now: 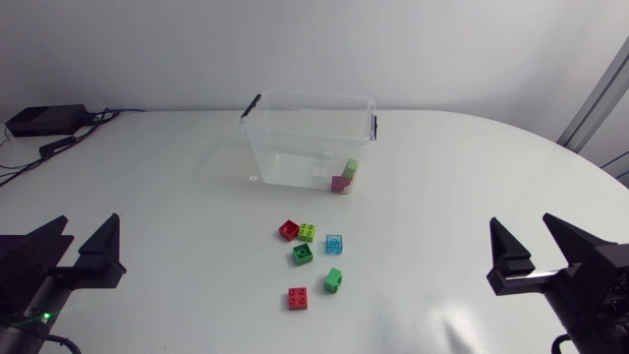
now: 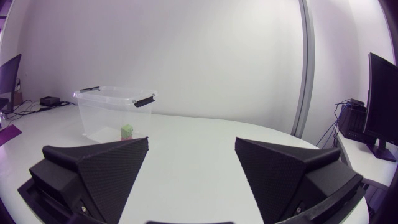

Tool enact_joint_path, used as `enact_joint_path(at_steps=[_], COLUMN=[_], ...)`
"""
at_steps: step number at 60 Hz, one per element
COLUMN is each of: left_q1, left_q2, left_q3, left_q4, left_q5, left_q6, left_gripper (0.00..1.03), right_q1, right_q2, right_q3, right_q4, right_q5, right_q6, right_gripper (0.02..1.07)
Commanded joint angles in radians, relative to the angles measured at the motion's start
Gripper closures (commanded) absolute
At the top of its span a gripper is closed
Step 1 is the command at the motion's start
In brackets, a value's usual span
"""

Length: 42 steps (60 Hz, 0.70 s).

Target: Place the duplo bricks in the container

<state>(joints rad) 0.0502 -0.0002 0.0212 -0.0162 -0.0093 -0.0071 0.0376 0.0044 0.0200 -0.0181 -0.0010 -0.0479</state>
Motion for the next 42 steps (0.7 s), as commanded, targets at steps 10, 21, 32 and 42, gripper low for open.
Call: enact_joint_path(at_steps=[10,21,32,42], left_q1=[-0.006,-0.013,-0.026,-0.030], left_q2=[-0.014,-0.014,-0.015,-0.011], left_q3=[-0.020,-0.020,-0.010,0.051], left_q4=[0.009,0.009,0.009,-0.002], left_q5=[-0.003,-0.003,-0.003,-0.003], left_q6=[-0.005,-0.004,0.012,0.010], left_gripper=[0.04,0.04,0.05,0.05], right_q1=[-0.002,0.001,0.002,0.004], right_q2=[-0.007,-0.009,-0.011,-0.009], right_q3=[-0.020,-0.020,-0.020,0.009], right_q4=[0.009,0.009,0.012,0.010], right_q5=[-0.005,-0.005,-0.005,-0.004], right_q6=[0.026,0.025,0.023,0.023], right_gripper=[0.06,0.06,0.06,0.06])
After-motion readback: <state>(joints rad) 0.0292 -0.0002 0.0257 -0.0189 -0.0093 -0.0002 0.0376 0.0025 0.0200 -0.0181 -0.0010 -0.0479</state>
